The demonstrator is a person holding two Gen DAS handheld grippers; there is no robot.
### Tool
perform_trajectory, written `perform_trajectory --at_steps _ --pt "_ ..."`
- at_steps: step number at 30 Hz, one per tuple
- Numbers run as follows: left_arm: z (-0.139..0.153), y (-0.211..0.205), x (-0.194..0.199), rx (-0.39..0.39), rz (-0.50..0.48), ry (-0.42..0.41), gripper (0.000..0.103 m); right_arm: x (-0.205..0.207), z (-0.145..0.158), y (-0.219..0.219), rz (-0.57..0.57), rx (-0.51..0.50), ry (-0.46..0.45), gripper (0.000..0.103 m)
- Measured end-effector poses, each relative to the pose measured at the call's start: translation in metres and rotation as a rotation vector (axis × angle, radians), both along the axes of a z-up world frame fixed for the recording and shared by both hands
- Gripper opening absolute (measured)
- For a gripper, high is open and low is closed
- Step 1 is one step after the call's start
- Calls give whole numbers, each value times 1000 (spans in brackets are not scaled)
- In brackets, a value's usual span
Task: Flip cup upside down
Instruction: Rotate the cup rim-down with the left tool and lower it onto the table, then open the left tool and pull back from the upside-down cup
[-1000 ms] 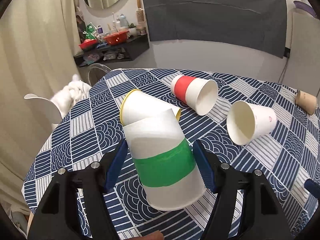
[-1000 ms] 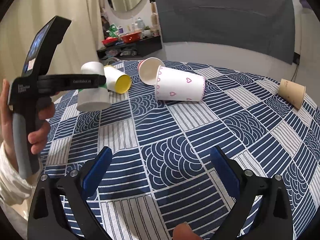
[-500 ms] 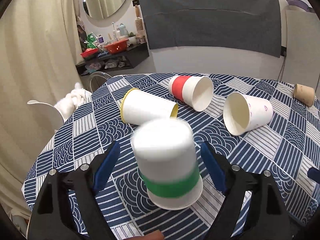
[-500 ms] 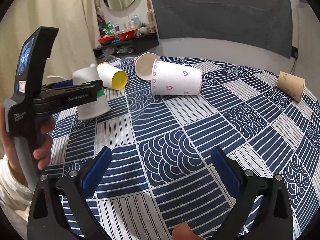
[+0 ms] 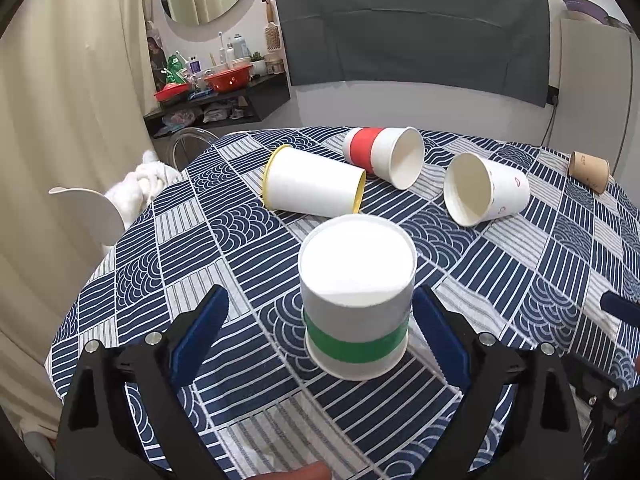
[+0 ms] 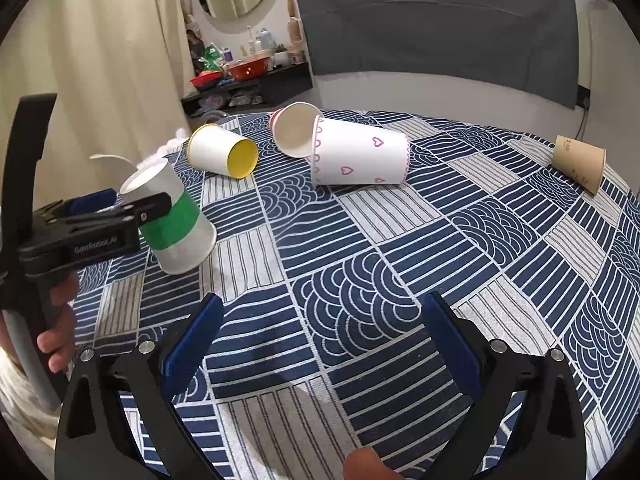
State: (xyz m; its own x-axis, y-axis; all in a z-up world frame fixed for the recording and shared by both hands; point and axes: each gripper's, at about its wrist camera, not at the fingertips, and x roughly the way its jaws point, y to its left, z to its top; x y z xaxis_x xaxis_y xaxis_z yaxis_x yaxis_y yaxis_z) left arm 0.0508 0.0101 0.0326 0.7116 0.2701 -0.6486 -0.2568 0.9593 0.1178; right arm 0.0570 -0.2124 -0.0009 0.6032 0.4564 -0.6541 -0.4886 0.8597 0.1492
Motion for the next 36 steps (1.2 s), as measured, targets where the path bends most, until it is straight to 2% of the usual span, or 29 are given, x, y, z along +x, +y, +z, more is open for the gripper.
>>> perform_trajectory --at_steps 4,10,14,17,23,26,31,36 --pt "-4 7 -9 -22 -54 4 91 -7 1 9 -18 -1 -9 95" --pt "-11 18 -27 -57 -163 -31 95 -21 0 24 -57 5 -25 95" --pt "-17 27 -37 -66 -219 -67 96 -36 -2 31 -83 12 -64 95" --pt "-21 33 -44 -56 -241 -88 97 -47 -5 38 -106 -20 -119 95" --pt "-29 46 -53 -15 -245 -124 97 -58 -11 47 -119 -49 -178 95" --pt "-28 52 -56 -53 -248 -148 97 -61 -10 48 -138 -64 -197 95" --pt "-27 50 -62 -30 -242 -190 97 -63 -13 51 -155 -94 -205 95" --pt "-27 51 -61 -49 -250 -188 97 -64 -14 55 -157 -120 -207 95"
